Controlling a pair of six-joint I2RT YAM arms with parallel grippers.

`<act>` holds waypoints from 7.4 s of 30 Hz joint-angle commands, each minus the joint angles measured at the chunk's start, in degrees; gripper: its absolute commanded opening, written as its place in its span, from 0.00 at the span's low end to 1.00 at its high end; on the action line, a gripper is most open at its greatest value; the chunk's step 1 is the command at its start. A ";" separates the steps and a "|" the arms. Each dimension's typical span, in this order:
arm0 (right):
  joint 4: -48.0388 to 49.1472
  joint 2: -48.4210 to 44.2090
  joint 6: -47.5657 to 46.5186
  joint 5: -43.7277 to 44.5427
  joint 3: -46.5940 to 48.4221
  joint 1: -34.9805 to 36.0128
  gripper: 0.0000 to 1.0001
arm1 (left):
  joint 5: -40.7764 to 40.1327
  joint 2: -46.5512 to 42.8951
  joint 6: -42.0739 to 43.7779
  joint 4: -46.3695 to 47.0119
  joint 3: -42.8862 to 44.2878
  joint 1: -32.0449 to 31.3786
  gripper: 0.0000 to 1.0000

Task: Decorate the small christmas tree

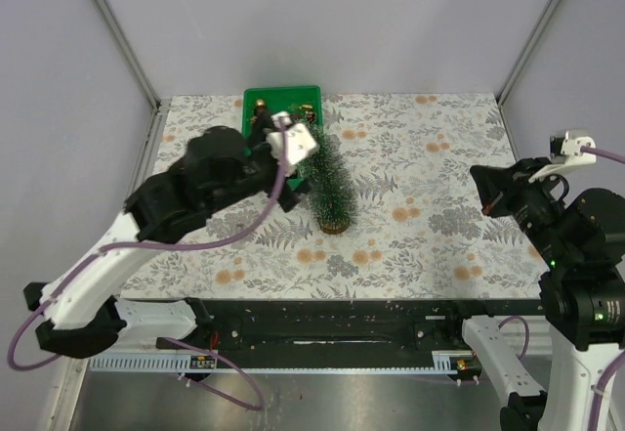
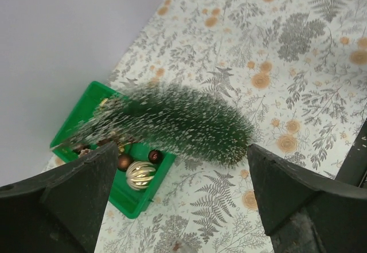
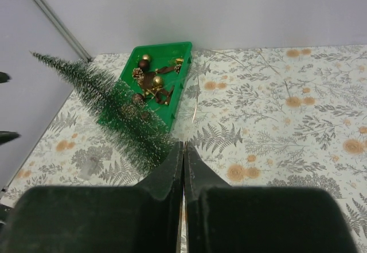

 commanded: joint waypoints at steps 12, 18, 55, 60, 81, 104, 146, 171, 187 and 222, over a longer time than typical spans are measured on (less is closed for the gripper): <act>-1.03 -19.12 -6.78 3.63 -7.45 0.25 0.00 | -8.67 20.27 1.82 19.05 5.97 -10.36 0.99; 0.55 -24.67 -8.45 4.07 -8.68 0.25 0.00 | -4.81 27.21 2.00 16.24 11.15 -11.32 0.99; 14.52 -16.25 -6.52 -18.33 -8.33 0.78 0.00 | 1.00 12.82 -9.96 7.18 5.63 -13.70 0.17; 20.32 -9.83 -6.43 -24.31 -8.07 0.78 0.00 | -1.02 7.37 -10.39 6.74 -0.78 -13.00 0.17; 11.98 -16.67 -9.06 -31.09 -6.92 0.78 0.00 | -1.39 8.76 -0.91 22.64 -9.49 -10.36 0.99; 8.81 -19.48 -11.53 -33.82 -4.38 4.11 0.00 | -8.22 15.89 10.44 39.00 -8.88 -15.19 0.07; 39.83 12.67 -10.40 -35.39 1.24 4.64 0.00 | -17.10 -17.95 -7.41 29.94 -37.88 -10.98 0.00; 52.14 48.17 -23.48 -20.19 23.74 20.11 0.00 | -25.81 -21.47 -6.27 36.09 -44.74 -6.84 0.03; 53.20 68.65 -24.89 -13.60 40.79 21.08 0.00 | -26.17 -15.85 -6.87 35.84 -44.30 -0.71 0.04; 69.19 55.50 -16.36 9.41 0.39 2.09 0.00 | -10.69 -2.12 -2.84 52.97 -44.03 13.46 0.75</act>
